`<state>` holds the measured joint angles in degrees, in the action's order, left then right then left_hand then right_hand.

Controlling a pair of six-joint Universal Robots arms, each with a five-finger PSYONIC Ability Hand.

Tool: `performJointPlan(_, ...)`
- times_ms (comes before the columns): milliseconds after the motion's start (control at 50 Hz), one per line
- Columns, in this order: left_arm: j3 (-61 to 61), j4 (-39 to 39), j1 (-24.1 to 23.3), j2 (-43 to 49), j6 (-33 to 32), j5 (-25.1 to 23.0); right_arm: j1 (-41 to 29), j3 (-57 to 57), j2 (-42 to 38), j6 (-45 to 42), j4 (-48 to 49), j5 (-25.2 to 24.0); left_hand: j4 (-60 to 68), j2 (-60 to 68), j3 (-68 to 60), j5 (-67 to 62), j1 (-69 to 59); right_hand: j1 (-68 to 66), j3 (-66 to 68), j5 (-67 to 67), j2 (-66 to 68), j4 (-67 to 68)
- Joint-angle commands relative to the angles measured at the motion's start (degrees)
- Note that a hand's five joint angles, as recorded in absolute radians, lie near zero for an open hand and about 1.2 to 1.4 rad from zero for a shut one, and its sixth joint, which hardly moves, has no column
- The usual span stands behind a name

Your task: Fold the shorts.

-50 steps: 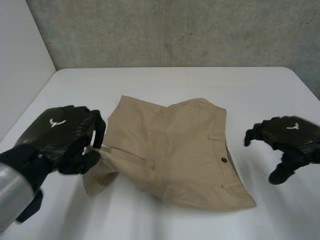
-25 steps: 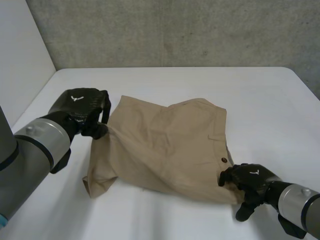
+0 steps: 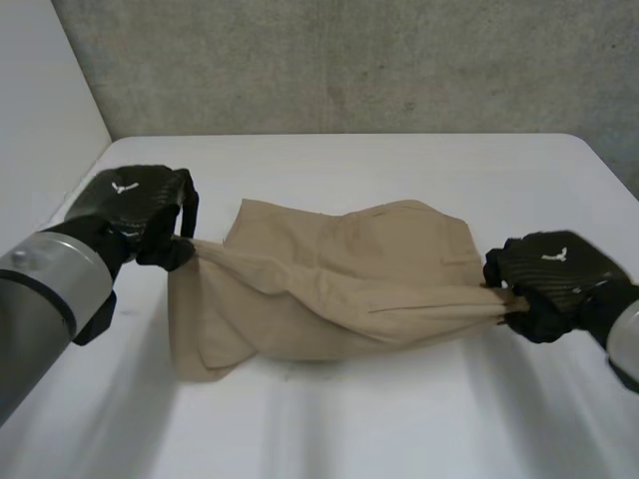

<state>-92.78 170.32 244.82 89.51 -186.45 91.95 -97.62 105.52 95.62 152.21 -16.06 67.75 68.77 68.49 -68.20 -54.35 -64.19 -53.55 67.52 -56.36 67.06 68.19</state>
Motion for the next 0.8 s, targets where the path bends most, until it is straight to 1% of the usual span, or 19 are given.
performJointPlan(20, -1.52, -2.44, -0.66, -3.99, -0.06, -0.72, 2.09, -8.39, 3.44, -13.86, -20.23, -0.42, 11.23, 11.51, -11.8, -15.65, -15.82, -26.45, 12.48, -13.64, 12.94, 11.81)
performJointPlan(80, -2.4, -2.88, -0.92, -3.91, 0.03, -0.8, 2.35, -9.89, 3.35, -19.04, -24.98, -0.42, 11.23, 11.51, -11.8, -15.65, -15.82, -26.45, 12.48, -13.64, 12.94, 11.81)
performJointPlan(180, -2.4, -2.62, -1.1, -2.85, -0.06, -0.89, 4.63, -11.74, 0.63, -23.71, -26.57, -0.51, 11.23, 11.51, -11.8, -15.65, -15.82, -26.45, 12.48, -13.64, 12.94, 11.81)
performJointPlan(220, -1.44, -2.09, -1.1, -1.53, -0.06, -0.8, 5.07, -12.44, -2.61, -24.07, -26.57, -0.68, 11.23, 11.51, -11.8, -15.65, -15.82, -26.45, 12.48, -13.64, 12.94, 11.81)
performJointPlan(240, -1.0, -1.83, -1.1, -0.4, -0.14, -0.72, 5.08, -13.66, -6.02, -23.63, -26.4, -0.95, 11.23, 11.51, -11.8, -15.65, -15.82, -26.45, 12.48, -13.64, 12.94, 11.81)
performJointPlan(280, 1.71, 0.27, -0.92, 3.98, -0.15, -0.63, 4.9, -15.77, -11.05, -21.7, -25.26, -1.3, 11.23, 11.51, -11.8, -15.65, -15.82, -26.45, 12.48, -13.64, 12.94, 11.81)
performJointPlan(380, 8.91, 3.88, -0.83, 15.31, -0.32, -0.45, 4.73, -21.13, -19.57, -14.85, -17.63, -0.86, 11.23, 11.51, -11.8, -15.65, -15.82, -26.45, 12.48, -13.64, 12.94, 11.81)
performJointPlan(440, 10.34, 4.06, -0.92, 17.1, -0.32, -0.45, 3.85, -24.73, -24.14, -11.86, -13.58, 0.01, 11.23, 11.51, -11.8, -15.65, -15.82, -26.45, 12.48, -13.64, 12.94, 11.81)
performJointPlan(460, 16.69, 4.32, -0.83, 24.06, -1.89, -0.37, 3.58, -25.7, -25.29, -11.15, -12.69, 0.19, 11.23, 11.51, -11.8, -15.65, -15.82, -26.45, 12.48, -13.64, 12.94, 11.81)
performJointPlan(500, 20.17, 4.32, -0.92, 27.54, -3.3, -0.45, 2.8, -27.46, -27.32, -9.92, -11.11, 0.98, 11.23, 11.51, -11.8, -15.65, -15.82, -26.45, 12.48, -13.64, 12.94, 11.81)
performJointPlan(580, 28.25, 5.46, -1.19, 34.58, -6.64, -0.28, -0.02, -31.07, -32.06, -7.63, -5.67, 4.23, 11.23, 11.51, -11.8, -15.65, -15.82, -26.45, 12.48, -13.64, 12.94, 11.81)
performJointPlan(620, 31.17, 6.61, -1.19, 37.23, -7.7, -0.28, -1.51, -32.3, -34.44, -7.28, -0.49, 6.51, 11.23, 11.51, -11.8, -15.65, -15.82, -26.45, 12.48, -13.64, 12.94, 11.81)
performJointPlan(640, 34.91, 8.96, -1.27, 40.88, -8.75, -0.1, -2.65, -32.83, -36.01, -7.63, 3.36, 8.09, 11.23, 11.51, -11.8, -15.65, -15.82, -26.45, 12.48, -13.64, 12.94, 11.81)
performJointPlan(660, 34.95, 8.98, -1.27, 40.92, -8.76, -0.1, -2.66, -32.83, -36.03, -7.63, 3.4, 8.1, 11.23, 11.51, -11.8, -15.65, -15.82, -26.45, 12.48, -13.64, 12.94, 11.81)
performJointPlan(680, 36.34, 10.2, -1.27, 42.4, -9.02, 0.16, -3.96, -33.09, -38.03, -7.72, 9.14, 10.63, 11.23, 11.51, -11.8, -15.65, -15.82, -26.45, 12.48, -13.64, 12.94, 11.81)
performJointPlan(700, 39.23, 13.0, -1.36, 45.2, -9.46, 0.25, -3.98, -33.1, -38.05, -7.72, 9.2, 10.65, 11.23, 11.51, -11.8, -15.65, -15.82, -26.45, 12.48, -13.64, 12.94, 11.81)
performJointPlan(740, 41.01, 14.6, -1.36, 47.06, -9.72, 0.25, -4.24, -33.18, -38.75, -7.81, 10.96, 11.88, 11.23, 11.51, -11.8, -15.65, -15.82, -26.45, 12.48, -13.64, 12.94, 11.81)
performJointPlan(780, 42.41, 15.66, -1.36, 48.82, -9.99, 0.08, -5.29, -33.8, -41.73, -8.16, 15.51, 14.77, 11.23, 11.51, -11.8, -15.65, -15.82, -26.45, 12.48, -13.64, 12.94, 11.81)
performJointPlan(800, 42.94, 16.27, -1.36, 49.61, -10.08, -0.1, -5.9, -33.89, -42.87, -8.16, 16.66, 15.13, 11.23, 11.51, -11.8, -15.65, -15.82, -26.45, 12.48, -13.64, 12.94, 11.81)
